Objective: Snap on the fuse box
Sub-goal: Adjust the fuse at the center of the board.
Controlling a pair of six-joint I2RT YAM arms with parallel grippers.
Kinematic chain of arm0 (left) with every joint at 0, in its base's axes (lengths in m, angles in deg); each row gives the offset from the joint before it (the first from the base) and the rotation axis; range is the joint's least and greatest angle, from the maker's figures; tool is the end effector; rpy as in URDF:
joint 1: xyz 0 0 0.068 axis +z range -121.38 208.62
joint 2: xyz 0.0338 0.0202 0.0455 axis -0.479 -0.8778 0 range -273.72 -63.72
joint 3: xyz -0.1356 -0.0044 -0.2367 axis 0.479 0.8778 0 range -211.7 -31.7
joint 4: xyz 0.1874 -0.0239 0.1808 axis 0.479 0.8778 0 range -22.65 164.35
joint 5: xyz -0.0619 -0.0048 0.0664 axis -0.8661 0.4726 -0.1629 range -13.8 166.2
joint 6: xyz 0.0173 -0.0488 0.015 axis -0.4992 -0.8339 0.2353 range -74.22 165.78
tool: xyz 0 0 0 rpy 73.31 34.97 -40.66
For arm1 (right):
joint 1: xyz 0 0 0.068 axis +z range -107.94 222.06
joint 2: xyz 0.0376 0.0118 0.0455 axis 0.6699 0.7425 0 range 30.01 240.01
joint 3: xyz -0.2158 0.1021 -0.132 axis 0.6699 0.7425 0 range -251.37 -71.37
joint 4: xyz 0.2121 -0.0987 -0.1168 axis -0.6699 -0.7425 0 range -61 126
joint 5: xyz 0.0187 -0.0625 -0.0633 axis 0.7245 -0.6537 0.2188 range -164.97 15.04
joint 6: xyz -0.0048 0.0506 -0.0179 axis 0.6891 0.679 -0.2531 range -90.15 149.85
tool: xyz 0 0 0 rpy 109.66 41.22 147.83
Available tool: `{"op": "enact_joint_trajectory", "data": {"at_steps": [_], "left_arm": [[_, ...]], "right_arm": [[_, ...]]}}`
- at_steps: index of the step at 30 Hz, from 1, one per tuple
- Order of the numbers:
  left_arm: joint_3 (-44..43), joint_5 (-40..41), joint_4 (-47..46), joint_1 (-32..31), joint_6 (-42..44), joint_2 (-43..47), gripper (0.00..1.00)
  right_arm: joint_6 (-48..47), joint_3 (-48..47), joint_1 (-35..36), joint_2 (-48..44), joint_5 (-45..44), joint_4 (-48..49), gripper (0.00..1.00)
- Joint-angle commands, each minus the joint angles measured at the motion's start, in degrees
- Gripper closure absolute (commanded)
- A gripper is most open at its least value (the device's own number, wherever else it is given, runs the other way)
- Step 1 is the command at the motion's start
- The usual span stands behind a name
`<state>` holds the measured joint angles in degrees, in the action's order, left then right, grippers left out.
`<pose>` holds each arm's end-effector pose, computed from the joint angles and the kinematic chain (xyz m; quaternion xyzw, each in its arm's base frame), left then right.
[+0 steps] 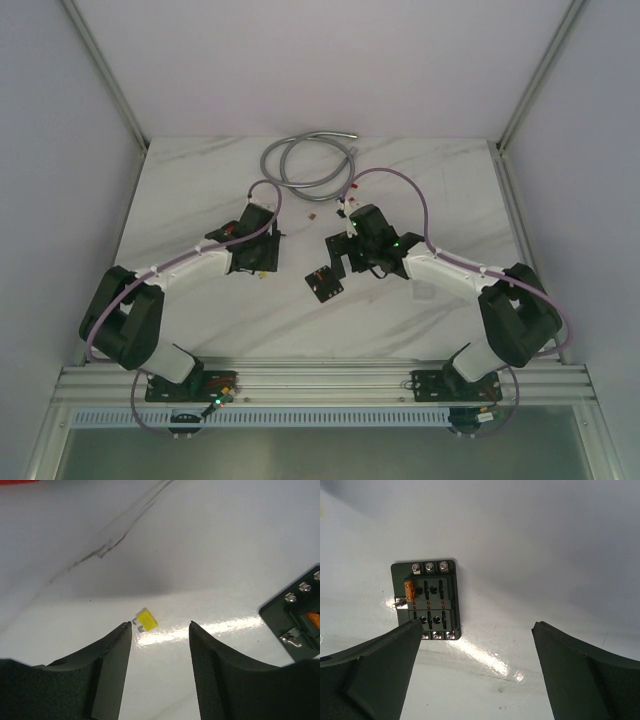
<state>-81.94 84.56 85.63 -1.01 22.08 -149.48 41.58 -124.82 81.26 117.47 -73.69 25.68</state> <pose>0.2628 -0.1434 0.1952 0.0264 0.9479 -0.0772 0.3080 0.2501 0.2051 0.2135 -0.2231 0.8942 0.1761 0.3459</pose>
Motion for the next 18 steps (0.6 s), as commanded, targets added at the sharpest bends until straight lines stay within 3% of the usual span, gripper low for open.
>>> {"op": "enact_joint_trajectory", "data": {"at_steps": [1, 6, 18], "left_arm": [[-2.4, -0.4, 2.4, 0.3, 11.1, -3.4, 0.42], [-3.8, -0.3, 2.5, 0.4, 14.6, -6.7, 0.43], [-1.6, -7.8, 1.3, 1.0, 9.8, -10.2, 0.43]], "right_arm": [[-0.5, 1.3, -0.3, -2.0, 0.8, 2.0, 0.00], [-0.9, 1.7, -0.3, -2.7, 0.8, 2.1, 0.00], [-0.8, 2.3, -0.3, -2.9, 0.4, 2.3, 0.00]]}}
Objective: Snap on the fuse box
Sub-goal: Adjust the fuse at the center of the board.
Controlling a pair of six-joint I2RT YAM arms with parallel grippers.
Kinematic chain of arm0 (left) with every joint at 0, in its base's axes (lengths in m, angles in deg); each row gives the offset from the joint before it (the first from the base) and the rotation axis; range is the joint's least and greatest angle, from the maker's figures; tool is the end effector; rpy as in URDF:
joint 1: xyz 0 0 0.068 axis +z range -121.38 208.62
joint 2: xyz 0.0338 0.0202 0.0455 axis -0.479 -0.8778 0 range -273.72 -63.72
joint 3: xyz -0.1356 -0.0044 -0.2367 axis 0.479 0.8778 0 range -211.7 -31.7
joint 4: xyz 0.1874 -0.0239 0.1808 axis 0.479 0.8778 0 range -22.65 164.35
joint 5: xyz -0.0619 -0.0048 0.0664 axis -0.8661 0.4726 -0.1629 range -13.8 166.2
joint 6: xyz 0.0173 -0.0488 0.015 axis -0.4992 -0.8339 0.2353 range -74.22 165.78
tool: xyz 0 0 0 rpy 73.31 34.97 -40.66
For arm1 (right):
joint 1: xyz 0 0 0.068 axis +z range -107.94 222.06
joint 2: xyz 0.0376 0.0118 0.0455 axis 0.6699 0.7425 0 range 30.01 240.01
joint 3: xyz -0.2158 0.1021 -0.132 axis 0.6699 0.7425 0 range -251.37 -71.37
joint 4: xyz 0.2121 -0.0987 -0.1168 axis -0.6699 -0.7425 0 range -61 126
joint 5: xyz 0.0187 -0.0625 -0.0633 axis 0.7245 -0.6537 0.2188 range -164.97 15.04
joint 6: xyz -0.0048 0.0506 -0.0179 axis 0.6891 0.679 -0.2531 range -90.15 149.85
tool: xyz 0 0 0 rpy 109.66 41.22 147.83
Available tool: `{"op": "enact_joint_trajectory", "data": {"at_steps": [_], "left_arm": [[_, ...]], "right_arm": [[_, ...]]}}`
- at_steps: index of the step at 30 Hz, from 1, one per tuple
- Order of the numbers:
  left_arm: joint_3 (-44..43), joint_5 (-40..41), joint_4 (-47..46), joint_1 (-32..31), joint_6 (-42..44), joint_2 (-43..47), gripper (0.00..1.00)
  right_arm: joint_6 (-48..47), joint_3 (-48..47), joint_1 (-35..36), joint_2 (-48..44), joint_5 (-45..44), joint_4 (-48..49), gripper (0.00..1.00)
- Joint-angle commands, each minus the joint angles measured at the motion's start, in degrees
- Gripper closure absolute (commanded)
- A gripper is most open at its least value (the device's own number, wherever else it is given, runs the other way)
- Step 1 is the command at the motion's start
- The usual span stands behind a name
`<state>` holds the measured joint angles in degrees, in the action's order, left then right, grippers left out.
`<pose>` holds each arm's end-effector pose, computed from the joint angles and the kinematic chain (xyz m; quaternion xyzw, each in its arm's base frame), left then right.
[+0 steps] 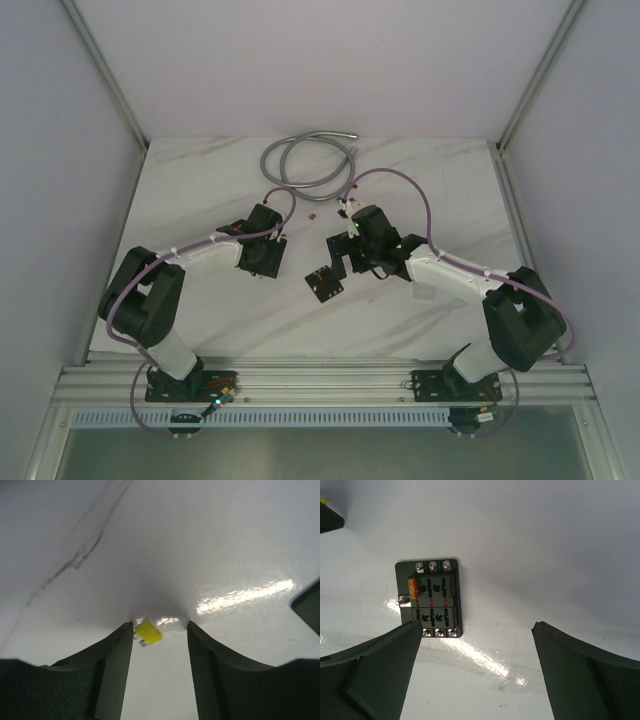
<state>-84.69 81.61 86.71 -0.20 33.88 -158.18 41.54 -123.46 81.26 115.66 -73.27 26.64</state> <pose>0.2796 -0.1500 0.1639 0.1304 0.9579 -0.0447 0.2517 0.2455 0.2017 0.2168 -0.2238 0.8890 0.1838 0.3548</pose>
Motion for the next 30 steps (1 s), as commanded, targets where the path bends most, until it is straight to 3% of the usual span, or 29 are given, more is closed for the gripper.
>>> {"op": "enact_joint_trajectory", "data": {"at_steps": [1, 5, 12, 24, 30], "left_arm": [[1.8, -6.6, -0.2, 0.1, -2.9, -1.6, 0.45], [3.4, -11.2, -1.8, 0.2, -6.9, -1.1, 0.50], [4.7, -11.0, -2.0, -0.2, -11.9, 1.7, 0.52], [9.0, 4.1, -3.6, -2.8, -22.7, 12.8, 0.42], [17.1, 15.4, -6.3, -5.6, -36.6, 21.4, 0.42]], "right_arm": [[-0.7, 0.9, -0.3, -1.1, 0.0, 1.3, 0.00], [-0.5, 0.9, -0.3, -1.1, 0.1, 1.2, 0.00], [-0.3, 0.9, -0.3, -1.1, 0.1, 1.2, 0.00], [0.2, 1.1, -0.3, -1.1, 0.3, 2.0, 0.00], [0.5, 2.0, -0.3, -1.5, 0.3, 3.3, 0.00]]}}
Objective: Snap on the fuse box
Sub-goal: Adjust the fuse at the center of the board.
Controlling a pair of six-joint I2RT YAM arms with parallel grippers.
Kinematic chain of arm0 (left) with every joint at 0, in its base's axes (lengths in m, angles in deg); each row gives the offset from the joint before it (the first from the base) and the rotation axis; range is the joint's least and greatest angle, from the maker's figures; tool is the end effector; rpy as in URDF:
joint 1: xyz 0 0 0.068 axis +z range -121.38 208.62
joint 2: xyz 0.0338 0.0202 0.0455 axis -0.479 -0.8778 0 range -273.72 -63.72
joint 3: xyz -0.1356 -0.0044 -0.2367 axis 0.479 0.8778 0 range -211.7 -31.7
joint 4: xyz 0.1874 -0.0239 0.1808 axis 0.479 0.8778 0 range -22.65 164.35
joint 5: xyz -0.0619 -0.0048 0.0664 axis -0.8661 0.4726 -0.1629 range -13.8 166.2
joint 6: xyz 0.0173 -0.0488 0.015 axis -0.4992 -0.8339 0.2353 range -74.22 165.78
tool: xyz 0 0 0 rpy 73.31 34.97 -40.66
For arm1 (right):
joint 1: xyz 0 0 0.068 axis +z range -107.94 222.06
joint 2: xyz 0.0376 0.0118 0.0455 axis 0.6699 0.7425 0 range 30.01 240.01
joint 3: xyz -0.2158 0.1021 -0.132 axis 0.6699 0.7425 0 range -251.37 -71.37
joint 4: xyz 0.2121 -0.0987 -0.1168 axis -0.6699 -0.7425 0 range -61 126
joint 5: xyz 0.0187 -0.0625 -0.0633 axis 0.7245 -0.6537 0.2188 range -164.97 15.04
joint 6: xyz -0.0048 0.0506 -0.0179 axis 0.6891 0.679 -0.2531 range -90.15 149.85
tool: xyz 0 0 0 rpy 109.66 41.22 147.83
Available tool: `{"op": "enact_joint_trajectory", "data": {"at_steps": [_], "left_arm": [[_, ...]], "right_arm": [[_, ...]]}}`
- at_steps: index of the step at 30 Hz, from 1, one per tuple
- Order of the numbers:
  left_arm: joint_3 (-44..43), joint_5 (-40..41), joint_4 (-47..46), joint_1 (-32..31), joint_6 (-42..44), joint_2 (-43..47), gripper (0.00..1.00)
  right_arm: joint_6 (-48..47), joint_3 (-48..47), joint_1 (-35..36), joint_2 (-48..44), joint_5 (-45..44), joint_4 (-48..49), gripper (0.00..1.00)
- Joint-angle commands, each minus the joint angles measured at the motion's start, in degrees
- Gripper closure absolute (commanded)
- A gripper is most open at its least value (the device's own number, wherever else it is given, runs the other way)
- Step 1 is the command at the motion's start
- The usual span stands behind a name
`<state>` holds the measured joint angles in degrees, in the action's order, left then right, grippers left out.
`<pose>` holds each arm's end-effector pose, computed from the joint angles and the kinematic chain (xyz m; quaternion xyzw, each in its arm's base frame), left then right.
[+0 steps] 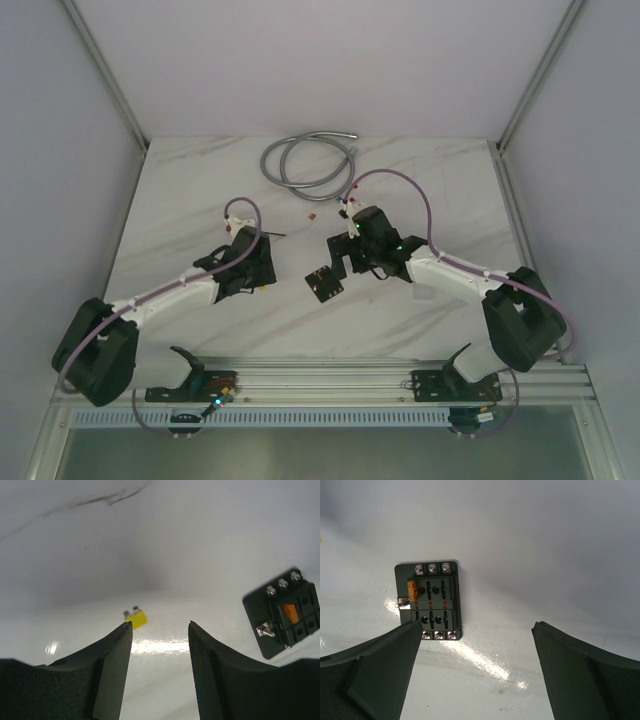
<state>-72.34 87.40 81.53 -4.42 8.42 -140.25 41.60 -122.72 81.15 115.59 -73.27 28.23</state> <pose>0.2236 -0.1371 0.1917 -0.0686 0.9335 -0.1210 0.3306 0.2457 0.2011 0.2153 -0.2218 0.8861 0.1868 0.3615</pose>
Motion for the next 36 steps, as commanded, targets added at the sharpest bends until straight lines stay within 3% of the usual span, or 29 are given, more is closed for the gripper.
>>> {"op": "enact_joint_trajectory", "data": {"at_steps": [1, 6, 14, 20, 36], "left_arm": [[5.9, 11.4, -1.5, -2.2, -13.5, 4.6, 0.43], [8.1, 17.1, -2.6, -5.5, -19.9, 5.5, 0.43], [6.9, 20.7, -3.9, -8.8, -22.7, -0.9, 0.42], [6.4, 24.1, -2.5, -11.0, -25.4, -2.5, 0.47], [0.0, 24.5, 6.0, -11.4, -24.1, -11.2, 0.52]], "right_arm": [[0.5, 1.3, -0.2, -1.4, 0.4, 1.8, 0.00], [0.6, 1.4, -0.1, -1.4, 0.8, 2.1, 0.00], [0.7, 1.7, -0.2, -1.7, 0.6, 2.2, 0.00], [0.4, 1.9, -0.2, -1.7, 0.4, 2.3, 0.00], [0.6, 2.4, -0.2, -2.7, 0.2, 2.3, 0.00]]}}
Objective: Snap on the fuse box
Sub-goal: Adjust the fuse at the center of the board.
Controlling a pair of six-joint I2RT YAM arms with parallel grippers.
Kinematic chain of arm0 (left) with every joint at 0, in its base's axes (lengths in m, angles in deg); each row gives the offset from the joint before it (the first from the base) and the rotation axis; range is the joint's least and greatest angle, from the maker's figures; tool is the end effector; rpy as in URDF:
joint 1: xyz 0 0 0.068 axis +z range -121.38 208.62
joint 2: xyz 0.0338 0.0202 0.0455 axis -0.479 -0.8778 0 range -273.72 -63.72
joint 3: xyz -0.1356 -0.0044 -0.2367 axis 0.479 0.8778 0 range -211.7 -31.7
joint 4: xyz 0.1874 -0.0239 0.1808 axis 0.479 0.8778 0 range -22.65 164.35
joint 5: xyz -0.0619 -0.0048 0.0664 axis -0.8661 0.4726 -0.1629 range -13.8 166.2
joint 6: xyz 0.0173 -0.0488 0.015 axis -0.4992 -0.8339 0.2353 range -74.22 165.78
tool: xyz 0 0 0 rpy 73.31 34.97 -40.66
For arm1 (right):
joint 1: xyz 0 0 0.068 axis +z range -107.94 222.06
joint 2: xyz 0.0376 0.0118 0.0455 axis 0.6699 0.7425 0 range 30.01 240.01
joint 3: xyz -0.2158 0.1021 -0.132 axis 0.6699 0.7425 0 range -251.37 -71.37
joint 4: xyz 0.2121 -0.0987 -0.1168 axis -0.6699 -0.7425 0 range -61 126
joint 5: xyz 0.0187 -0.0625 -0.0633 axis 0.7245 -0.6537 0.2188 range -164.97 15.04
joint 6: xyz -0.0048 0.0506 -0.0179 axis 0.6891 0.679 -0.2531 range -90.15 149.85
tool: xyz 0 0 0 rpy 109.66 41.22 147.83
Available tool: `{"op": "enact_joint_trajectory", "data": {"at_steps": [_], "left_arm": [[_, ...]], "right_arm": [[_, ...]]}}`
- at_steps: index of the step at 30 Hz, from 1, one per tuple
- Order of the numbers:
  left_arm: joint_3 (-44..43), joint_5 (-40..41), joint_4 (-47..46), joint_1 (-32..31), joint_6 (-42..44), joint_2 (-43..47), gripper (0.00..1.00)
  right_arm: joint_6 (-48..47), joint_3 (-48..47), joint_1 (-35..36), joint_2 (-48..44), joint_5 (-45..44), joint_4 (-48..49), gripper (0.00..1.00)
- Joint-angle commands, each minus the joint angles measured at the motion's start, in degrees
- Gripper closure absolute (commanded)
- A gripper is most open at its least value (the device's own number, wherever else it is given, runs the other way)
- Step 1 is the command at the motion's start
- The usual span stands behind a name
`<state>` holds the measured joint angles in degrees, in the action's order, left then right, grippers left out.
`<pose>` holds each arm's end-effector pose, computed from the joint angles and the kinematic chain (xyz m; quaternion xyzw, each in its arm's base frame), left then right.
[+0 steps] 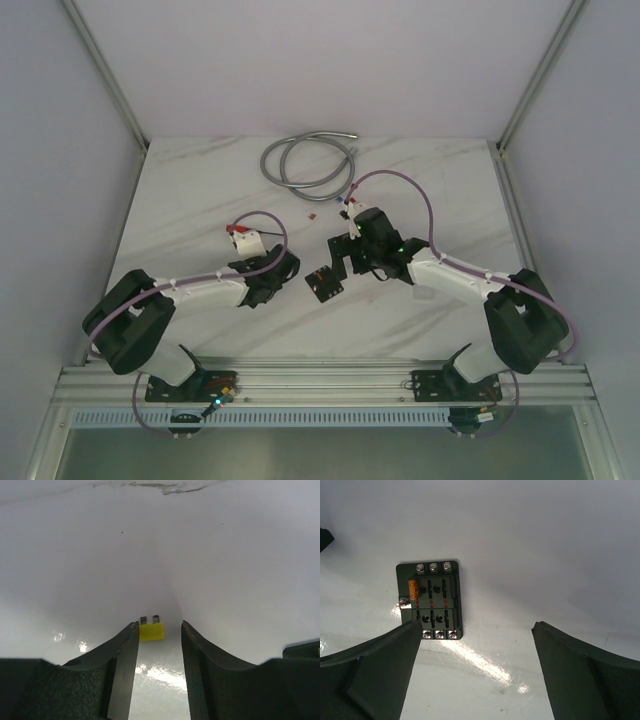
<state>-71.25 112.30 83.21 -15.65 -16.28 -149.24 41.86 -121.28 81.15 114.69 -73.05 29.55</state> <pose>0.2018 -0.1674 0.1517 -0.2171 0.8994 -0.0051 0.3793 0.2425 0.1987 0.2139 -0.2200 0.8837 0.1918 0.3659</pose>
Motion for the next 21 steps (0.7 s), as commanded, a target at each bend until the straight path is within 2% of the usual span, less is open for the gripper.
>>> {"op": "enact_joint_trajectory", "data": {"at_steps": [1, 8, 21], "left_arm": [[-1.1, -0.9, 4.6, -0.2, 0.6, -2.5, 0.52], [-0.8, -3.6, 5.7, -0.2, 2.0, -2.7, 0.55], [-1.8, -6.5, 5.6, -0.2, 3.1, -3.1, 0.69]], "right_arm": [[0.4, 1.0, -0.2, -2.0, -0.2, 1.0, 0.00], [0.5, 1.3, -0.2, -2.7, -0.5, 0.9, 0.00], [0.8, 1.7, -0.1, -3.5, -0.8, 1.0, 0.00]]}}
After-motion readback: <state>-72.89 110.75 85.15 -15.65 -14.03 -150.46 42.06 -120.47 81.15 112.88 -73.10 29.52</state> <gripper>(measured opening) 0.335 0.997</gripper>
